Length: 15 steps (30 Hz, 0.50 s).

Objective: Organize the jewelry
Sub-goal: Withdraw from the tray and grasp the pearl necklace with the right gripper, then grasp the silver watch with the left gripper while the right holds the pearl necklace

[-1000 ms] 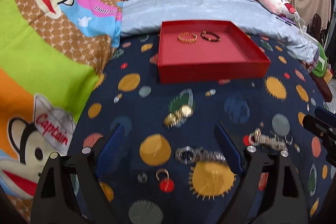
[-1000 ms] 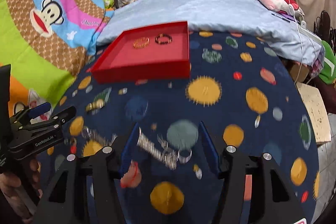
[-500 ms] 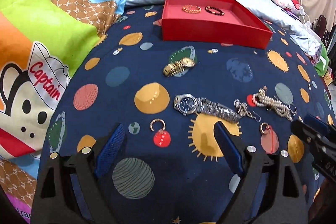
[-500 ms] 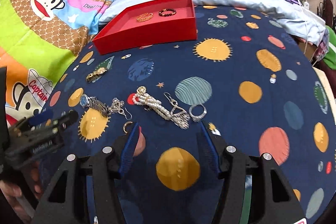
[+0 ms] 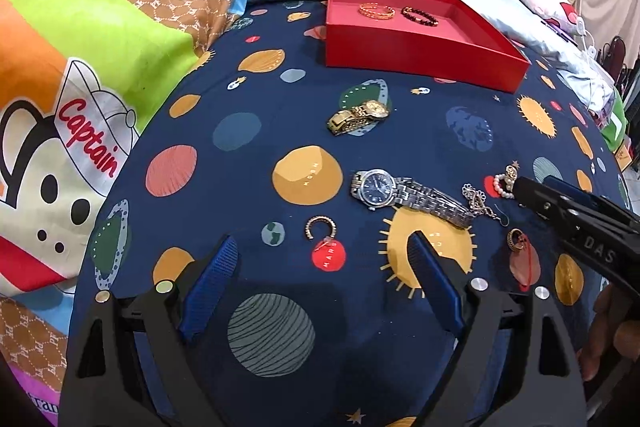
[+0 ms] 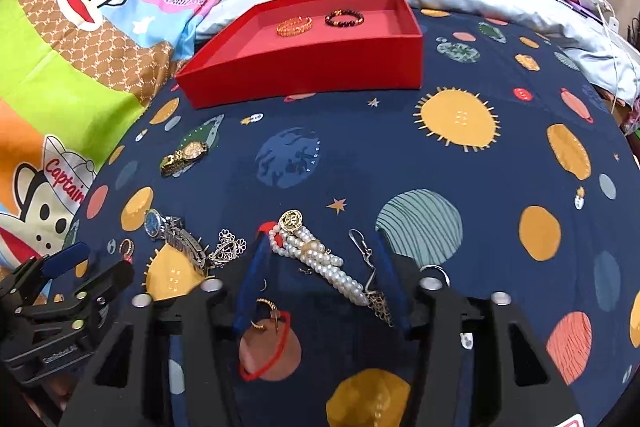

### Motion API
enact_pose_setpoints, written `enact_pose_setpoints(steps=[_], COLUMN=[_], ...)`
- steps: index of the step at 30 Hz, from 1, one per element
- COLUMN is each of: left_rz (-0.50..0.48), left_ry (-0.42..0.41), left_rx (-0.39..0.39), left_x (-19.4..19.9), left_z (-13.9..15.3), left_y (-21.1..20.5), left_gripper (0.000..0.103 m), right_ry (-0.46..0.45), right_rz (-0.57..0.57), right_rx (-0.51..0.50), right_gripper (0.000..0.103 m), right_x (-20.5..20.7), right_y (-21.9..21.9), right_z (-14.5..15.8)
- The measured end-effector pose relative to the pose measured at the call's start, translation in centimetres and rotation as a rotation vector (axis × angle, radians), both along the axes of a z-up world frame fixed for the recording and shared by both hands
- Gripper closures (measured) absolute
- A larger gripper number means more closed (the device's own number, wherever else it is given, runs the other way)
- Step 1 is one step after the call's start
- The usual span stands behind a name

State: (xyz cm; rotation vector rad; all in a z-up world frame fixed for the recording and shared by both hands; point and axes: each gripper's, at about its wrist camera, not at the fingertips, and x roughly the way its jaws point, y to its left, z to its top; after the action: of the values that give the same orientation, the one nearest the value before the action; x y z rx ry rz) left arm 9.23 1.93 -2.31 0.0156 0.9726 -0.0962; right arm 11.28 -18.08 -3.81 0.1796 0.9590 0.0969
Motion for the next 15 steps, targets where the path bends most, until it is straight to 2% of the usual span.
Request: enact_pose_setpoints(steps=[2,6,9,15], left_rz=[0.001,0.005,0.006,-0.005], left_ry=[0.003,0.005,0.009,0.011], left_rx=[-0.004,-0.010,-0.013,-0.019], left_x=[0.1,0.1,0.1,-0.1], left_z=[0.0,0.0,0.0,0.1], left_y=[0.2,0.5,0.5,0.3], left_gripper=[0.019,0.019,0.019,0.019], right_ry=[-0.004,0.009,0.010,0.005], right_rz=[0.006,0.016,0.017,-0.008], right_rx=[-0.010,-0.001,-0.011,0.056], right_gripper=[0.060,0.080,0.088,0.089], right_x=[0.0,-0.2,-0.6,-2.0], right_y=[0.2,0.3,0.4,-0.6], right_z=[0.0,-0.3,-0.4,0.1])
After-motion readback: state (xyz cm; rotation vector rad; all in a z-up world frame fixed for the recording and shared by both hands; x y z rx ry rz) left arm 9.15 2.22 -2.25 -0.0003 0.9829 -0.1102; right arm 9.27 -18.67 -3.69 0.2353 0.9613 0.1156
